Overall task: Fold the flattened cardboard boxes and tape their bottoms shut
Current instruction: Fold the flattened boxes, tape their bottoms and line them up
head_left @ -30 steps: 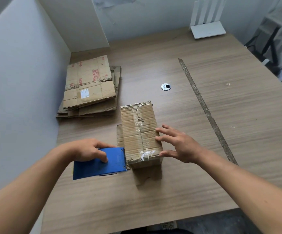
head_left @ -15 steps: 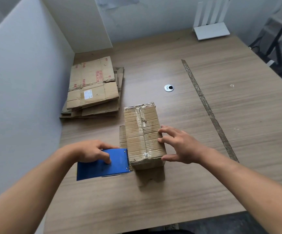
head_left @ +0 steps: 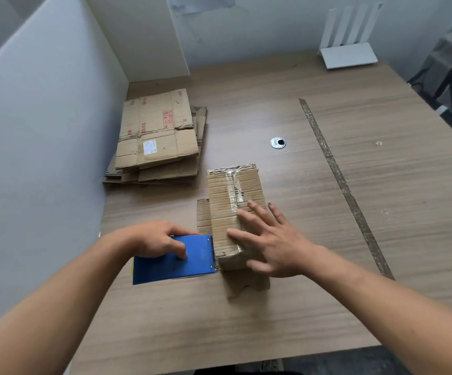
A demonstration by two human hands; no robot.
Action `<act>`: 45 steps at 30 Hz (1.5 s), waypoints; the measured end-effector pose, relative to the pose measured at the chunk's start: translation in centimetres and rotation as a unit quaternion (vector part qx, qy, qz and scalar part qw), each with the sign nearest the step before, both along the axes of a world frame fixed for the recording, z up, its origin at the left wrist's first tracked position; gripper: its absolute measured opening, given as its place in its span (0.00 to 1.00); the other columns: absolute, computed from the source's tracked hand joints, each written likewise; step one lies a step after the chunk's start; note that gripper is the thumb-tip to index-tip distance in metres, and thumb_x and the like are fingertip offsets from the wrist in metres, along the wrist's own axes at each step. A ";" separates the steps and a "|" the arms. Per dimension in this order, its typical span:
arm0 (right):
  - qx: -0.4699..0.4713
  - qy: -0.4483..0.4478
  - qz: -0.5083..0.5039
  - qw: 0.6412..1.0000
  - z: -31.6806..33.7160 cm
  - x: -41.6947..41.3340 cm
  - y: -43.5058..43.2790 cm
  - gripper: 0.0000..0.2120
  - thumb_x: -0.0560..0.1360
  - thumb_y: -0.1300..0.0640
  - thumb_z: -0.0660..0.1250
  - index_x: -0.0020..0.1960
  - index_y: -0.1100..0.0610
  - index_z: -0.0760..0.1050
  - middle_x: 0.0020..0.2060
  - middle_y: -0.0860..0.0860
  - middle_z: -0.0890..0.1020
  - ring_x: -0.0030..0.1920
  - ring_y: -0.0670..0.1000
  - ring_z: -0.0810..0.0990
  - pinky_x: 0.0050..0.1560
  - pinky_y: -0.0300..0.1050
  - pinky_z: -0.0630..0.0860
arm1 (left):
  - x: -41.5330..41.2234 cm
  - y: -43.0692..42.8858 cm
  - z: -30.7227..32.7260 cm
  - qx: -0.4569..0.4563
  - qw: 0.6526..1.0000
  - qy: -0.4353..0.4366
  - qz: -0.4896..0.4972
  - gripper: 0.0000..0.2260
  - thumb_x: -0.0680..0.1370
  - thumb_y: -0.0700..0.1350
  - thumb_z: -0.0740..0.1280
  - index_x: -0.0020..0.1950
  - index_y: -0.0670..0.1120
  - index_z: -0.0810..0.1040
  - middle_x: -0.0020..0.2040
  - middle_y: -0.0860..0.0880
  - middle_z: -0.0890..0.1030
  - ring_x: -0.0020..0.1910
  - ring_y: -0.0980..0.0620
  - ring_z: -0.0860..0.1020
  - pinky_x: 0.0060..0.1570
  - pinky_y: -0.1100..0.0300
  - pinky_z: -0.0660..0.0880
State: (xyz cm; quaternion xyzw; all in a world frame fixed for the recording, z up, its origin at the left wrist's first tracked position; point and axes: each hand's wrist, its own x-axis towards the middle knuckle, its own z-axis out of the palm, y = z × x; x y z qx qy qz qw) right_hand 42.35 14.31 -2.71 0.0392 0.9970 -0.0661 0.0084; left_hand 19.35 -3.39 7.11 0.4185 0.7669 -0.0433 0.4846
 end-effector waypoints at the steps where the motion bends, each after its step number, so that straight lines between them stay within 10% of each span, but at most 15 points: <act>1: -0.010 -0.007 -0.002 1.000 -0.2 -0.4 -0.3 0.33 0.75 0.32 0.51 0.78 0.42 0.58 0.79 0.55 0.59 0.79 0.60 0.53 0.75 0.69 0.52 | 0.0 -0.1 -0.1 0.004 1.000 0.000 -0.001 0.23 0.65 0.58 0.65 0.58 0.79 0.72 0.57 0.60 0.81 0.54 0.56 0.78 0.62 0.52 0.72; 6: 0.006 0.031 -0.024 0.999 -1.3 -0.8 -0.7 0.30 0.80 0.31 0.43 0.73 0.41 0.70 0.74 0.51 0.70 0.73 0.54 0.70 0.71 0.61 0.60 | -0.2 -0.3 -0.4 0.015 1.000 -0.005 -0.001 0.25 0.65 0.58 0.65 0.61 0.76 0.73 0.58 0.60 0.80 0.56 0.56 0.77 0.63 0.52 0.72; 24: 0.045 0.094 -0.032 0.994 -2.0 -0.4 -0.1 0.26 0.81 0.33 0.48 0.74 0.40 0.68 0.74 0.50 0.70 0.73 0.53 0.70 0.71 0.59 0.61 | -3.5 -4.5 0.1 0.070 0.993 -0.089 0.031 0.24 0.68 0.54 0.66 0.63 0.70 0.75 0.56 0.68 0.79 0.54 0.67 0.76 0.59 0.63 0.70; 39: 0.017 0.078 -0.039 0.996 -1.6 -0.6 -0.3 0.26 0.79 0.33 0.50 0.75 0.39 0.63 0.75 0.49 0.69 0.75 0.52 0.65 0.73 0.58 0.56 | -1.2 0.6 -2.6 0.023 0.999 -0.029 0.015 0.16 0.74 0.53 0.69 0.61 0.66 0.78 0.55 0.56 0.81 0.53 0.52 0.78 0.54 0.55 0.75; 45: 0.017 0.059 -0.051 0.997 -1.2 -0.7 -0.9 0.27 0.77 0.35 0.54 0.75 0.39 0.62 0.75 0.50 0.69 0.75 0.53 0.64 0.72 0.57 0.55 | 1.8 2.8 -0.6 0.020 0.990 0.134 -0.047 0.16 0.74 0.57 0.68 0.58 0.52 0.81 0.51 0.50 0.79 0.51 0.47 0.78 0.46 0.55 0.75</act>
